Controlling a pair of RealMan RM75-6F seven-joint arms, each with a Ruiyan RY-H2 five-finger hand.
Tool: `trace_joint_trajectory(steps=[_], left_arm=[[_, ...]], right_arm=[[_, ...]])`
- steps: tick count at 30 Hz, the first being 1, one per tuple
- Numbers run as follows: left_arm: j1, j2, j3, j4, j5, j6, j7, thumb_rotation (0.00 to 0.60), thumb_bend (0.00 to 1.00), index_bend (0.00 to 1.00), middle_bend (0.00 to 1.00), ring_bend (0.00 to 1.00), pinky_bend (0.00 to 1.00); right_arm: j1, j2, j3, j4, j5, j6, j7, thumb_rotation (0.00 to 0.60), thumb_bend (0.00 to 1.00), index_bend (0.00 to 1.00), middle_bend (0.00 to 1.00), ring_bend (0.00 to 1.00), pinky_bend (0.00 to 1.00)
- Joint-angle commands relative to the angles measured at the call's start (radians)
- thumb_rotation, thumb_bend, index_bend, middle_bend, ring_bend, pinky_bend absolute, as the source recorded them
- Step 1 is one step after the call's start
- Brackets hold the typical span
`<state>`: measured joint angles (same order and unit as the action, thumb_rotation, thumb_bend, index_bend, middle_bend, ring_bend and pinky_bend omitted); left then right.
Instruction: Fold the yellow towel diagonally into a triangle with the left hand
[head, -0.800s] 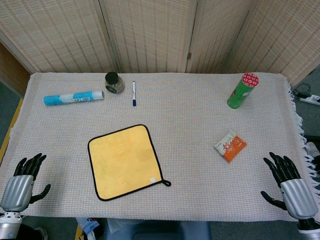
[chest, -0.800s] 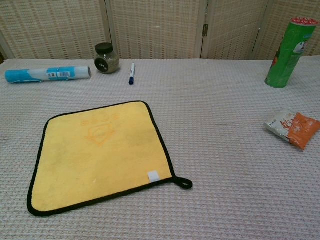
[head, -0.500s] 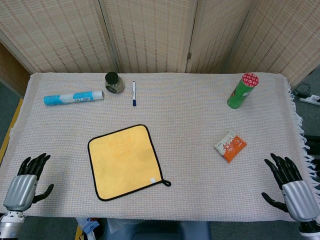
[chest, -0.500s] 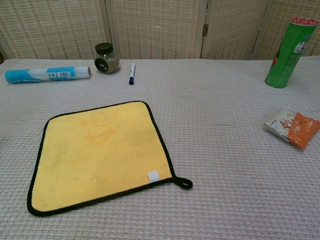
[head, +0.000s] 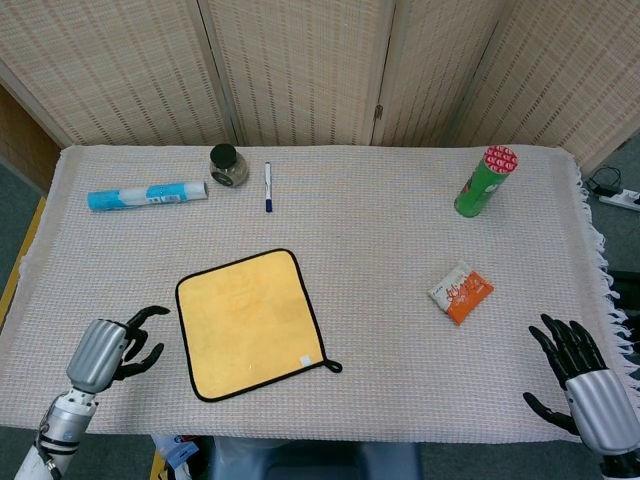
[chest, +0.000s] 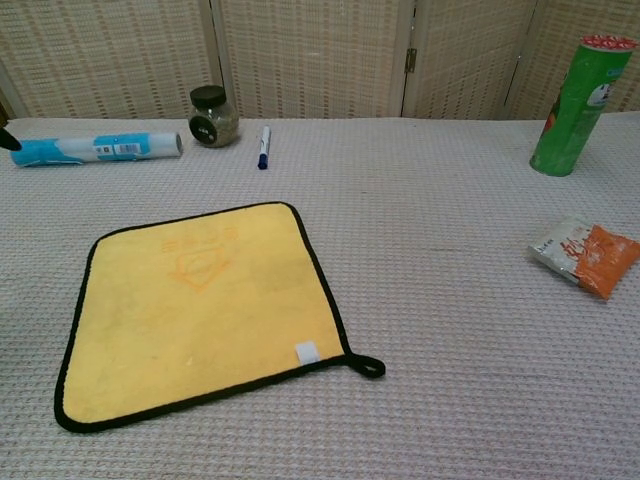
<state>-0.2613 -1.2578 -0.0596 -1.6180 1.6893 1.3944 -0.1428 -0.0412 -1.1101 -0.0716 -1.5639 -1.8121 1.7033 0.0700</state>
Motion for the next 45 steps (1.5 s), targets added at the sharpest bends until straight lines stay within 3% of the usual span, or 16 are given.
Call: trace_joint_trajectory(steps=[1,11,16,19,32,45], left_arm=[[-0.116,0.003,-0.033,-0.024,-0.043,-0.165,0.023,0.600,0.49,0.41,1.00,1.00,1.00],[-0.325,-0.079,-0.153,0.047,-0.288,-0.461,0.089,0.600,0.53,0.36,1.00,1.00,1.00],[-0.404,-0.148,-0.170,0.164,-0.336,-0.535,0.124,0.600,0.53,0.22,1.00,1.00,1.00],[-0.447,-0.194,-0.177,0.242,-0.351,-0.572,0.106,0.600,0.53,0.21,1.00,1.00,1.00],[-0.611,-0.382,-0.145,0.628,-0.282,-0.687,-0.074,0.600,0.52,0.24,1.00,1.00,1.00],[-0.711,-0.555,-0.092,0.915,-0.228,-0.735,-0.231,0.600,0.52,0.20,1.00,1.00,1.00]], right_arm=[[0.002,0.000,0.003,0.000,0.006,-0.005,0.002,0.600,0.24,0.00,0.00,0.00,0.00],[0.017,0.002,0.021,0.003,0.053,-0.036,0.041,0.600,0.24,0.00,0.00,0.00,0.00],[0.020,-0.002,0.034,0.024,0.070,-0.029,0.081,0.600,0.24,0.00,0.00,0.00,0.00],[0.018,-0.001,0.041,0.034,0.091,-0.029,0.106,0.600,0.24,0.00,0.00,0.00,0.00],[-0.008,0.009,0.052,0.085,0.177,-0.041,0.196,0.600,0.24,0.00,0.00,0.00,0.00],[-0.015,0.010,0.059,0.115,0.212,-0.066,0.249,0.600,0.24,0.00,0.00,0.00,0.00]])
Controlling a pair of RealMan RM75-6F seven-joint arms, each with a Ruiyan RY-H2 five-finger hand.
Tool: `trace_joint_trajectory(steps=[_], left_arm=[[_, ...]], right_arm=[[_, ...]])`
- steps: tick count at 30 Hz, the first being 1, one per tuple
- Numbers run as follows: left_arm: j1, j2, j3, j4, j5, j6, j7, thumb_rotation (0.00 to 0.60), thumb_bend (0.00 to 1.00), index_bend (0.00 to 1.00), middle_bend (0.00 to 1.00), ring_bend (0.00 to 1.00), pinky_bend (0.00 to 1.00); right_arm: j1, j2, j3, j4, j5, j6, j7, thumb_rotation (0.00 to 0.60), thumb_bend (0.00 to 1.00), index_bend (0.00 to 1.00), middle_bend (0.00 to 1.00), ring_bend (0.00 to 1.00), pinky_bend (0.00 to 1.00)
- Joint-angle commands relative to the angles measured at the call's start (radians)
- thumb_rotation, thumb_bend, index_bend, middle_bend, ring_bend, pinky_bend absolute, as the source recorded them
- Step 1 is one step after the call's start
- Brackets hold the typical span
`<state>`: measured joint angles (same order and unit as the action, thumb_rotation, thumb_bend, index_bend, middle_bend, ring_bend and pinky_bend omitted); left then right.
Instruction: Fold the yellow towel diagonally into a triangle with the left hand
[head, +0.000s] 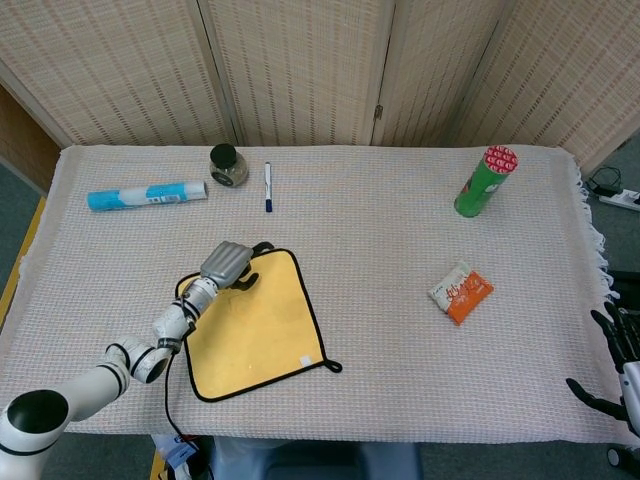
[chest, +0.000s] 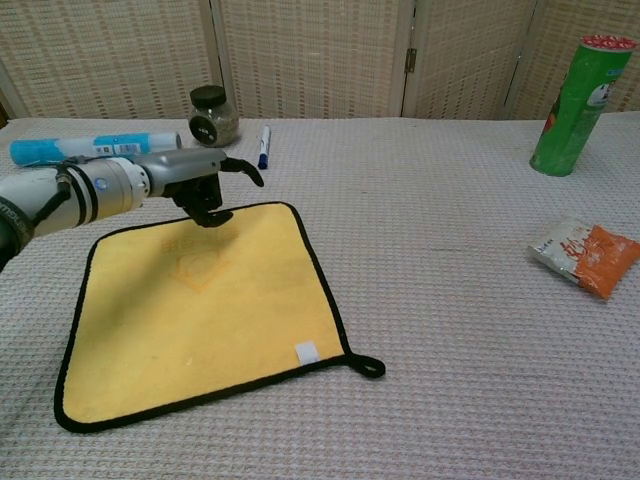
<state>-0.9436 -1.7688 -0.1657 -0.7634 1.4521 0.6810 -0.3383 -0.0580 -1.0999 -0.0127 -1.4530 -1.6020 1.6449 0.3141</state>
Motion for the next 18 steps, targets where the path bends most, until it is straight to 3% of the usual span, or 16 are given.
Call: trace_joint_trajectory(steps=[1,8,18], left_arm=[[-0.035,-0.054,0.015,0.079,0.011,-0.024,-0.046,0.600,0.52,0.20,1.00,1.00,1.00],[-0.073,-0.117,0.037,0.209,0.028,-0.041,-0.131,0.600,0.58,0.21,1.00,1.00,1.00],[-0.116,-0.189,0.072,0.342,0.050,-0.080,-0.249,0.600,0.59,0.21,1.00,1.00,1.00]], right_arm=[[0.004,0.000,0.001,0.005,0.004,-0.012,0.009,0.600,0.24,0.00,0.00,0.00,0.00],[0.014,0.006,0.011,0.013,0.025,-0.042,0.036,0.600,0.24,0.00,0.00,0.00,0.00],[0.021,0.008,0.013,0.018,0.037,-0.072,0.056,0.600,0.24,0.00,0.00,0.00,0.00]])
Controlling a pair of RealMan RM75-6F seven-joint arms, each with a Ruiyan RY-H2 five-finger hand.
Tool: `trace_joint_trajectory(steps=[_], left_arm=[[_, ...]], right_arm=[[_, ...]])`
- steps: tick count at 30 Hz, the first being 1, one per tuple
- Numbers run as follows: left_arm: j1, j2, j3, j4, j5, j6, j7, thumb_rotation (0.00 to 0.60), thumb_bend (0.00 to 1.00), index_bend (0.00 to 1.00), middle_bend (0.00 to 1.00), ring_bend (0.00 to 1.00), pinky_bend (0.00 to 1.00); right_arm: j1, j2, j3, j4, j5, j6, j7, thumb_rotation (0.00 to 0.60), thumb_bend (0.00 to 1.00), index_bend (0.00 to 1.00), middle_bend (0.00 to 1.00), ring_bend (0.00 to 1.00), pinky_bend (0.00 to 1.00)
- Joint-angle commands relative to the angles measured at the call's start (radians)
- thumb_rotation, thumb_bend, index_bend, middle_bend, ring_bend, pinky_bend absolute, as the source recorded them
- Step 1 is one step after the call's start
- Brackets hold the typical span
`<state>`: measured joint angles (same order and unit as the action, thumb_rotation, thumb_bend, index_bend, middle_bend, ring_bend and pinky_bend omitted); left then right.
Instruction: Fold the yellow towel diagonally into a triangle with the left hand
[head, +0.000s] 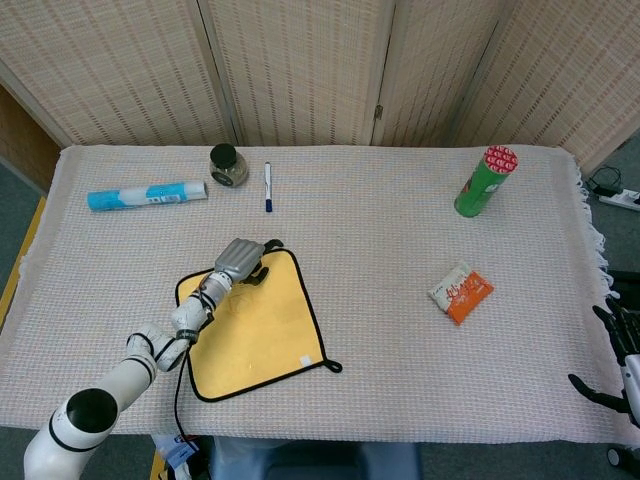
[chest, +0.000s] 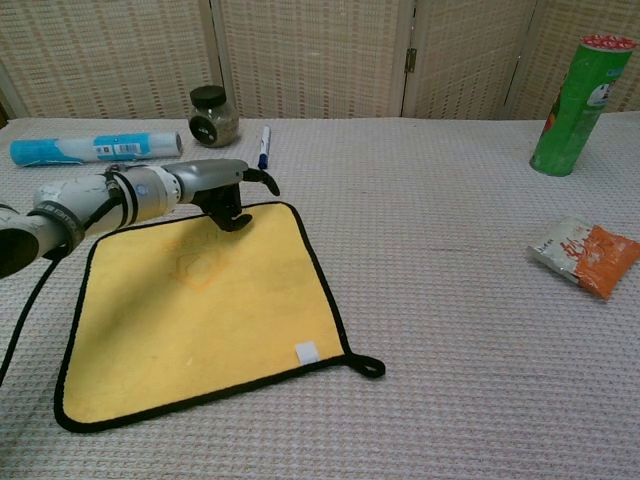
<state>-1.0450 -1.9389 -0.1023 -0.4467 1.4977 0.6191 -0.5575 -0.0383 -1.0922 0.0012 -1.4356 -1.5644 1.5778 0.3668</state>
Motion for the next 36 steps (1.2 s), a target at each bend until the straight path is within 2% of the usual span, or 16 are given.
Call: trace_joint_trajectory(steps=[1,13,21,31,36], left_arm=[[-0.020,-0.025,0.011,0.036,0.006,-0.022,-0.037,0.600,0.59,0.21,1.00,1.00,1.00],[-0.058,-0.086,0.053,0.137,0.035,-0.042,-0.100,0.600,0.59,0.26,1.00,1.00,1.00],[-0.054,-0.114,0.061,0.188,0.039,0.006,-0.086,0.600,0.59,0.34,1.00,1.00,1.00],[-0.039,-0.110,0.066,0.195,0.039,0.070,-0.071,0.600,0.59,0.39,1.00,1.00,1.00],[-0.024,-0.107,0.068,0.193,0.040,0.122,-0.064,0.600,0.59,0.46,1.00,1.00,1.00]], right_arm=[[0.003,0.000,-0.003,0.000,-0.003,-0.008,0.004,0.600,0.24,0.00,0.00,0.00,0.00],[-0.002,0.007,-0.006,0.008,-0.001,-0.014,0.027,0.600,0.24,0.00,0.00,0.00,0.00],[-0.004,0.013,-0.007,0.007,-0.002,-0.016,0.035,0.600,0.24,0.00,0.00,0.00,0.00],[-0.003,0.013,-0.011,-0.002,-0.014,-0.015,0.024,0.600,0.24,0.00,0.00,0.00,0.00],[-0.002,0.013,-0.014,-0.005,-0.022,-0.016,0.019,0.600,0.24,0.00,0.00,0.00,0.00]])
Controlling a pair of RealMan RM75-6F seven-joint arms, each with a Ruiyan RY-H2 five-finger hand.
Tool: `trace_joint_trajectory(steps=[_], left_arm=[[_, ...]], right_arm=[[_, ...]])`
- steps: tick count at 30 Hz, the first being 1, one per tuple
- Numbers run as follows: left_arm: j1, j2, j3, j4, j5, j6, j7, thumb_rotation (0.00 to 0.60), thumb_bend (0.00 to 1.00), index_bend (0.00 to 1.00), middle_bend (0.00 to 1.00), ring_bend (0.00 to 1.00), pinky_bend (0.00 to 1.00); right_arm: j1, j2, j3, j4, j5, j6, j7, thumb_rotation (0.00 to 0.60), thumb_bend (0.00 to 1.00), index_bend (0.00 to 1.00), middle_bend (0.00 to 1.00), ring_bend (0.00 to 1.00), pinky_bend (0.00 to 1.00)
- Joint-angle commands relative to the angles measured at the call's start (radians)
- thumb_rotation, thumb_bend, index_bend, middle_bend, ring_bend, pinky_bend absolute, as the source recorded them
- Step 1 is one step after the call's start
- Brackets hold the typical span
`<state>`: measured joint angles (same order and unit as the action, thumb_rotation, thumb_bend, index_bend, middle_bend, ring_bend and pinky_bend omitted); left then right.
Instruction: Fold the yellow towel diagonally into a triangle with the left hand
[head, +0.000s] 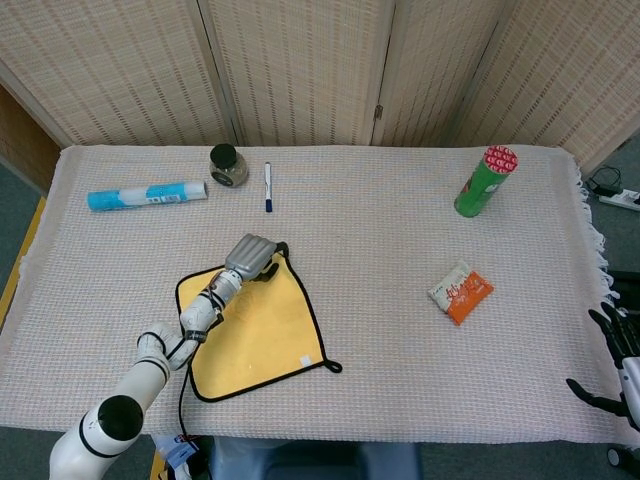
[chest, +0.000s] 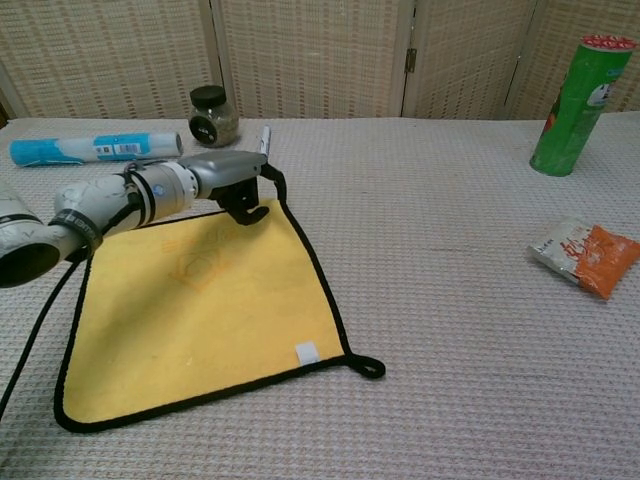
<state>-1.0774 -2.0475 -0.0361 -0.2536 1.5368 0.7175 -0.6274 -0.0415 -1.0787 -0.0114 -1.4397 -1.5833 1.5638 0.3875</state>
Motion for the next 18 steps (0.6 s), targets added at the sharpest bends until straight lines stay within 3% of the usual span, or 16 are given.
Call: trace_joint_trajectory(steps=[1,8,14,18], left_arm=[[0.011,0.002,0.003,0.000,0.002,0.030,0.009,0.600,0.59,0.48,1.00,1.00,1.00],[0.044,0.013,0.012,-0.020,0.010,0.107,0.033,0.600,0.59,0.57,1.00,1.00,1.00],[0.084,0.028,0.015,-0.075,0.015,0.202,0.092,0.600,0.59,0.58,1.00,1.00,1.00],[0.121,0.031,-0.005,-0.126,-0.002,0.285,0.195,0.600,0.59,0.58,1.00,1.00,1.00]], right_arm=[[0.002,0.000,-0.002,-0.002,-0.005,-0.003,-0.002,0.600,0.24,0.00,0.00,0.00,0.00],[0.006,0.001,-0.005,-0.008,-0.014,-0.003,-0.009,0.600,0.24,0.00,0.00,0.00,0.00],[0.004,0.003,-0.011,-0.014,-0.035,0.013,-0.014,0.600,0.24,0.00,0.00,0.00,0.00],[-0.003,0.004,-0.018,-0.018,-0.055,0.035,-0.021,0.600,0.24,0.00,0.00,0.00,0.00]])
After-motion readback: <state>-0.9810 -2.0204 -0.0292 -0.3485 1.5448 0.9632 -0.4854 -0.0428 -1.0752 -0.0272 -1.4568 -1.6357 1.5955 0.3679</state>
